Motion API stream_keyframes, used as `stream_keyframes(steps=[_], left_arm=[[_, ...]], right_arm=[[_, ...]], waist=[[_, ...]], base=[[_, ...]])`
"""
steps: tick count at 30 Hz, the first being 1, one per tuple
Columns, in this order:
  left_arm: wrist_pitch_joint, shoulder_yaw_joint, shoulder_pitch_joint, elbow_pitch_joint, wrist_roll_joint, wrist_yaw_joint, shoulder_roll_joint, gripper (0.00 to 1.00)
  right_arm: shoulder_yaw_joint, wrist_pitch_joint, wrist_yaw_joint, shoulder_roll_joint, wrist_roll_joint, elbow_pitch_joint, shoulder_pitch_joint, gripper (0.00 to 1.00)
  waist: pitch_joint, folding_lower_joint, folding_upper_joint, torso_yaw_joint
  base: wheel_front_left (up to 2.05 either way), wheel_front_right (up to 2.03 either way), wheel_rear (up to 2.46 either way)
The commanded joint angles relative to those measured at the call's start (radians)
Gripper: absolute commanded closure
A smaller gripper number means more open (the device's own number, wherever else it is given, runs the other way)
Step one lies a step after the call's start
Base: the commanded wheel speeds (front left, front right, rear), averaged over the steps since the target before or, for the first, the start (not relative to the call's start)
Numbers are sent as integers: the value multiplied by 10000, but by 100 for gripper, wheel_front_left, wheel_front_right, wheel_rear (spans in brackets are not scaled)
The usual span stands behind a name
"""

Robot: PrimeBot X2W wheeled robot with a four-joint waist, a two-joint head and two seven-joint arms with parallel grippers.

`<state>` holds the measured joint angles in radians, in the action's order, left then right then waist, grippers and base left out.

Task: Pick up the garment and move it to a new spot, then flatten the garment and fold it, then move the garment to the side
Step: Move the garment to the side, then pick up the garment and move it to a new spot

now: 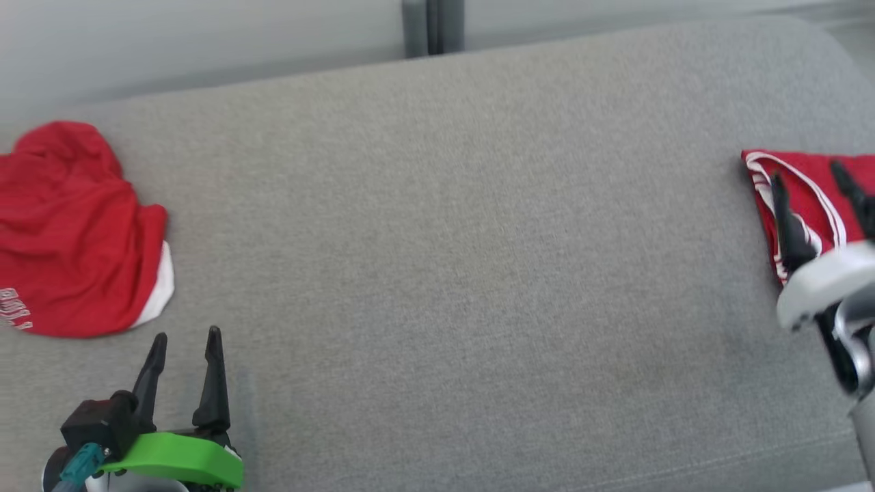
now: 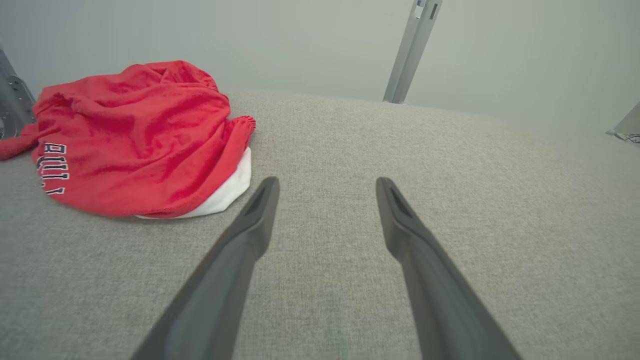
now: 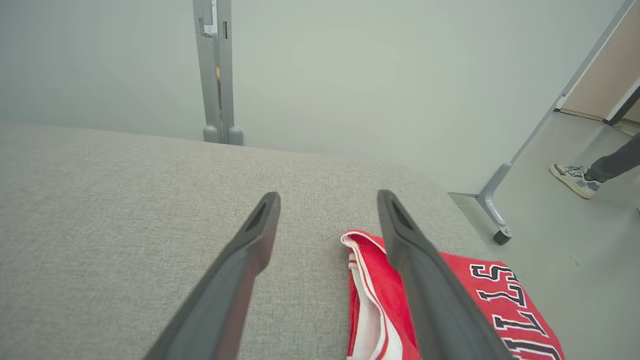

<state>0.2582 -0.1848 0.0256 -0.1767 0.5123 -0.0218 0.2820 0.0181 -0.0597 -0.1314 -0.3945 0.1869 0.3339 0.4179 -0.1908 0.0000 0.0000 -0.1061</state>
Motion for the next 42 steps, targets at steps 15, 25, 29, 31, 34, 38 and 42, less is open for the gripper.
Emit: stream_keyframes(steps=[15,25,29,31,34,38,42], left_arm=[[63,1339,-855,-989,-990,923,-929,0],[65,1903,-721,-1163,-1600,1428,-1493,0],[65,2001,-639,-1141,-1743,1503,-1588,0],[65,2005,-615,-1133,-1779,1528,-1625,0],[65,1983,-574,-1135,-1829,1528,-1662,0],[65,1848,-574,-1072,-1744,1530,-1626,0],[65,1754,-629,-1040,-1681,1532,-1542,0]], right_arm=[[930,-1765,14,2668,-1259,466,-3556,0],[1417,-2068,12,3350,-2300,833,-3783,0],[1341,-2057,14,3394,-2318,555,-3902,0],[1259,-2055,14,3412,-2350,414,-3927,0],[1116,-2055,14,3424,-2240,239,-3971,0],[1013,-2056,14,3428,-2153,62,-4007,0],[929,-2056,14,3428,-2077,-4,-4054,0]], waist=[[2149,0,0,1558],[2126,0,0,1576],[2107,0,0,1560],[2111,0,0,1562],[2128,0,0,1574],[2138,0,0,1590],[2137,0,0,1593]], base=[[0,0,0],[0,0,0],[0,0,0],[0,0,0],[0,0,0],[0,0,0],[0,0,0]])
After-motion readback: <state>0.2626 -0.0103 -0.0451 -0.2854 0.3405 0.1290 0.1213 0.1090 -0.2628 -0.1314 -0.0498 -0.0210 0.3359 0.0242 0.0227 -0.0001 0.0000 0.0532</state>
